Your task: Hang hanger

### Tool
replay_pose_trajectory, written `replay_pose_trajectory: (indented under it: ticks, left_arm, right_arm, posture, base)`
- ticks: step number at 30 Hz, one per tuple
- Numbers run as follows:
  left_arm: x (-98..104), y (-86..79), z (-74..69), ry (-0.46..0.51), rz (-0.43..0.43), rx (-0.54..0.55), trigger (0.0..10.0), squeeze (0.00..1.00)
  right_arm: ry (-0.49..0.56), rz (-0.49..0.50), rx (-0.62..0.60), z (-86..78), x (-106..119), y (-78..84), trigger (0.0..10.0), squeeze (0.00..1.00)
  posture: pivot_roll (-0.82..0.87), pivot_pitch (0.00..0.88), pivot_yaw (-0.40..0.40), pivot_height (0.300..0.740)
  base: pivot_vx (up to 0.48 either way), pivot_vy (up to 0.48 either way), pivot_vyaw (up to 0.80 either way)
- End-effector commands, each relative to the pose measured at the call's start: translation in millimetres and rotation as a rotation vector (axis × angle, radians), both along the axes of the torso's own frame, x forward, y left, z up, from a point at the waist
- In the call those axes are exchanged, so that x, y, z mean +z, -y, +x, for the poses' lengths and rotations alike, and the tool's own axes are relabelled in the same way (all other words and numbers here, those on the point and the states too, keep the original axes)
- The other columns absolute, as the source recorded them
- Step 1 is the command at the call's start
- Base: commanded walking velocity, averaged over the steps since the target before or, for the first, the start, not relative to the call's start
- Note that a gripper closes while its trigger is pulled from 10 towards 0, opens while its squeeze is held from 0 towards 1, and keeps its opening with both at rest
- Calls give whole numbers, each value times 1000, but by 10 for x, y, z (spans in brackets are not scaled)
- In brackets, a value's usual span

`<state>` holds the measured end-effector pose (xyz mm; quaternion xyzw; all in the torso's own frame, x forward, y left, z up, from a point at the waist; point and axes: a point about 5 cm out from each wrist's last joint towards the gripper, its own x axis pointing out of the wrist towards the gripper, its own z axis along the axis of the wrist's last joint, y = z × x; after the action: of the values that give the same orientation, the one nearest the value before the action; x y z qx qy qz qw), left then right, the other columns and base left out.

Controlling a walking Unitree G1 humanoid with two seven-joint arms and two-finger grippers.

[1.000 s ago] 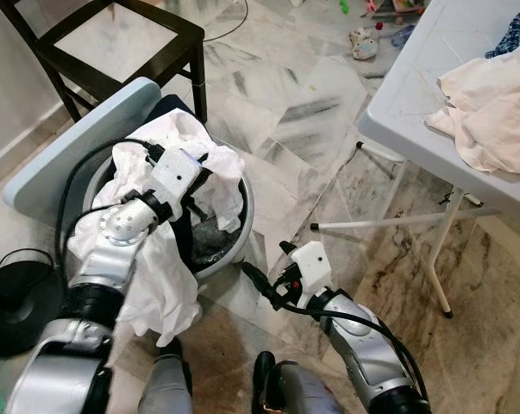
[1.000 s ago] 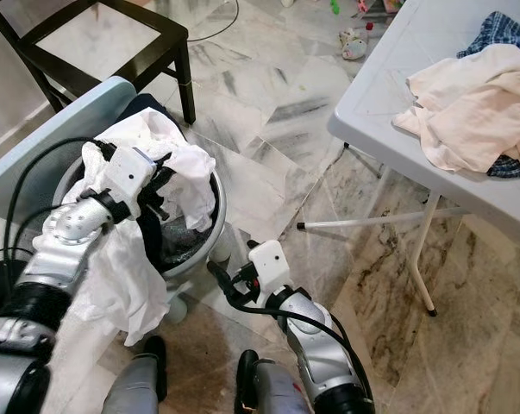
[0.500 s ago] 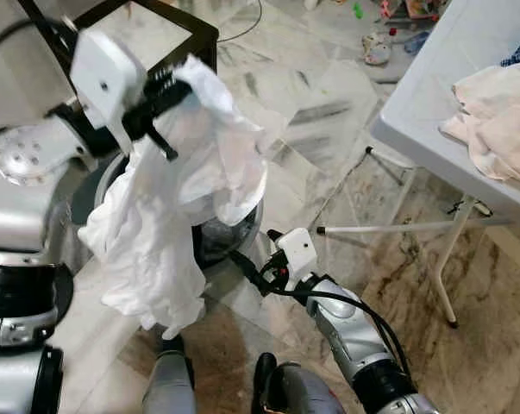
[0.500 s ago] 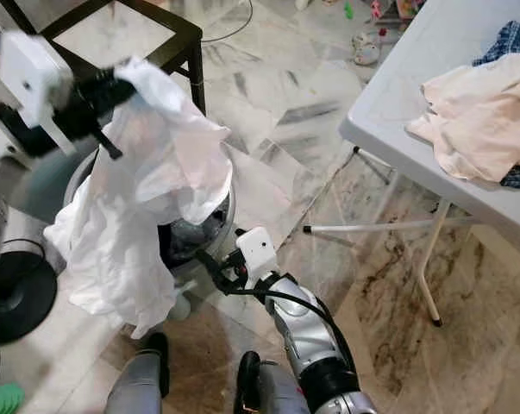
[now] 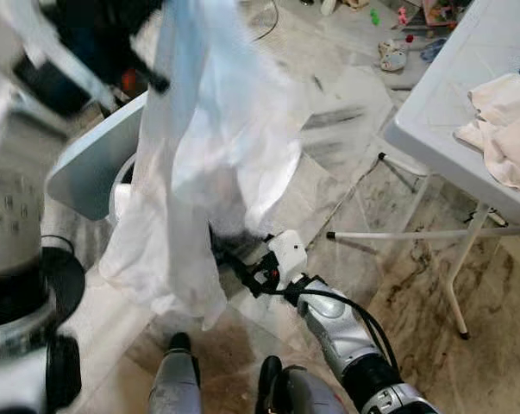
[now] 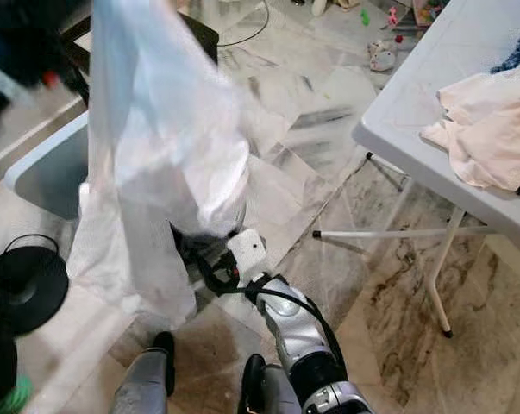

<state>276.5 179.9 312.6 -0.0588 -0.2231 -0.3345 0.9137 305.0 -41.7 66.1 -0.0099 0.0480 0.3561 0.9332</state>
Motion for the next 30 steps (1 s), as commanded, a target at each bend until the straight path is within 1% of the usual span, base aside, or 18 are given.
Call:
replay_pose_trajectory:
  ticks: [1,2,5,10,11,12,13,14,15,17,18,20,21,22,23,26,27,30]
  left_arm:
    - [-236,-26,-60,-80,5,33,0,0]
    - [-342,-48,-78,-116,10,52,0,0]
    - [-1007,-121,-229,-336,12,110,0,0]
    - [-1748,-225,-434,-575,-19,179,0,0]
    - [-1955,-261,-526,-640,-33,213,0,0]
    - [-1955,-261,-526,-640,-33,213,0,0]
    - [-2154,-299,-639,-699,-26,260,0,0]
    - [-2154,-299,-639,-699,-26,260,0,0]
    - [-2310,-332,-743,-740,3,306,0,0]
    - [-2437,-442,-810,-760,-14,432,0,0]
    - [-2534,-568,-861,-764,-1,564,0,0]
    - [-2551,-592,-872,-763,6,588,0,0]
    - [-2587,-686,-915,-735,30,684,0,0]
    - [-2587,-686,-915,-735,30,684,0,0]
    - [-2581,-744,-926,-706,44,740,0,0]
    - [-2447,-950,-910,-605,74,906,0,0]
    - [-2361,-1042,-881,-557,113,976,0,0]
    - [-2274,-1097,-841,-521,107,1021,0,0]
  right_arm:
    - [-35,-16,-7,-56,-107,54,10000,0]
    - [-36,-18,-6,-58,-114,59,10000,0]
    - [-40,-34,4,-66,-143,86,10000,0]
    - [-39,-43,21,-62,-143,71,10000,0]
    - [-37,-45,27,-58,-137,61,10000,0]
    - [-37,-45,27,-58,-137,61,10000,0]
    - [-35,-47,32,-55,-131,58,10000,0]
    - [-35,-47,32,-55,-131,58,10000,0]
    - [-33,-48,36,-54,-128,60,10000,0]
    - [-32,-51,38,-53,-128,65,10000,0]
    - [-32,-53,40,-57,-133,73,10000,0]
    - [-31,-53,40,-58,-134,74,10000,0]
    - [-31,-55,40,-63,-142,82,10000,0]
    - [-31,-55,40,-63,-142,82,10000,0]
    - [-32,-56,40,-65,-145,84,10000,0]
    - [-33,-59,40,-81,-160,85,10000,0]
    - [-34,-60,41,-85,-164,82,10000,0]
    - [-34,-60,40,-85,-164,83,10000,0]
  posture:
    - [355,303,-114,740]
    - [355,303,-114,740]
    - [363,319,-136,740]
    - [368,325,-149,740]
    - [369,328,-155,740]
    - [369,328,-155,740]
    - [367,332,-161,740]
    - [367,332,-161,740]
    - [368,334,-164,740]
    - [369,335,-165,740]
    - [367,336,-166,740]
    - [367,336,-166,740]
    - [364,337,-167,740]
    - [364,337,-167,740]
    - [364,337,-167,740]
    - [361,341,-169,740]
    - [361,341,-169,740]
    - [359,342,-168,740]
  base:
    - [0,0,0]
    - [0,0,0]
    - [0,0,0]
    - [0,0,0]
    - [0,0,0]
    - [0,0,0]
    - [0,0,0]
    - [0,0,0]
    - [0,0,0]
    - [0,0,0]
    - [0,0,0]
    - [0,0,0]
    - [0,0,0]
    - [0,0,0]
    - [0,0,0]
    - [0,0,0]
    - [0,0,0]
    - [0,0,0]
